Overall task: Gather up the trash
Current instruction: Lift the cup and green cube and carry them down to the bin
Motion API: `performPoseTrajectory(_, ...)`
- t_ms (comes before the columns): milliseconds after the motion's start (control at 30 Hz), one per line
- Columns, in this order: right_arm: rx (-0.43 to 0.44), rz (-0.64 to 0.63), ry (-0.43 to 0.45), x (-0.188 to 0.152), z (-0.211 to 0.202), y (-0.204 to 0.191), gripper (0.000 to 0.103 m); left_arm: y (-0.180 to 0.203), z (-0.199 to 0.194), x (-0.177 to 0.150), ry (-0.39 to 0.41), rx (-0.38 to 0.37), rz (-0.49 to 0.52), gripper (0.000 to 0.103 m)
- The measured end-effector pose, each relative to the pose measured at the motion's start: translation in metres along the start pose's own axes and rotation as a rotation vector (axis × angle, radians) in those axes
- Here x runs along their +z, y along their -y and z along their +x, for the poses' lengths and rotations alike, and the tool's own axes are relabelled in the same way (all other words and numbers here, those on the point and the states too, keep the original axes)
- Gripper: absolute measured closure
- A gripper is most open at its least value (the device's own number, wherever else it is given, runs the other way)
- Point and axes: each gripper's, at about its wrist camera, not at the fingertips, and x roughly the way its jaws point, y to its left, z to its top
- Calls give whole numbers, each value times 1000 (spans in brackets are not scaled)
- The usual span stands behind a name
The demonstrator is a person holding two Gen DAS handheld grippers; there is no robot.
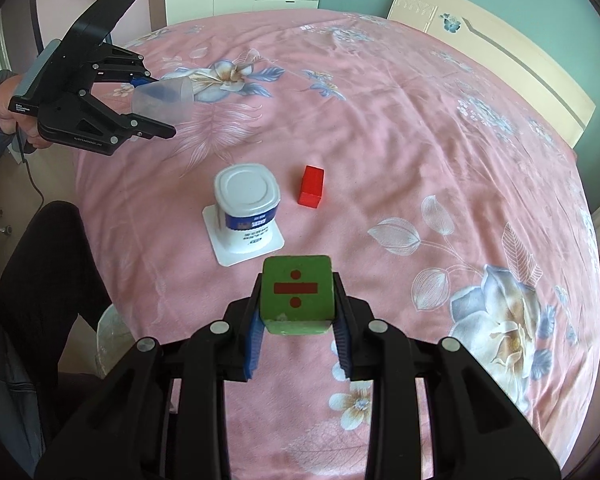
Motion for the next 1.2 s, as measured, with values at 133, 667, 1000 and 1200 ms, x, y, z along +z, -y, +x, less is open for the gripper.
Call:
performPoseTrajectory(133,9,-9,6,-12,-13,-22,72,12,-16,-16,3,4,9,53)
performPoseTrajectory(667,61,-89,0,-51,-46,-101,72,58,-62,-76,12,-32,90,53)
performPoseTrajectory(1000,114,-165,-28,-71,-44,-151,72,92,-65,-116,-11,-80,147,53)
performPoseTrajectory(1200,156,-189,-56,-83,-26,-174,72,110,-57,-136,-39,-115,156,53)
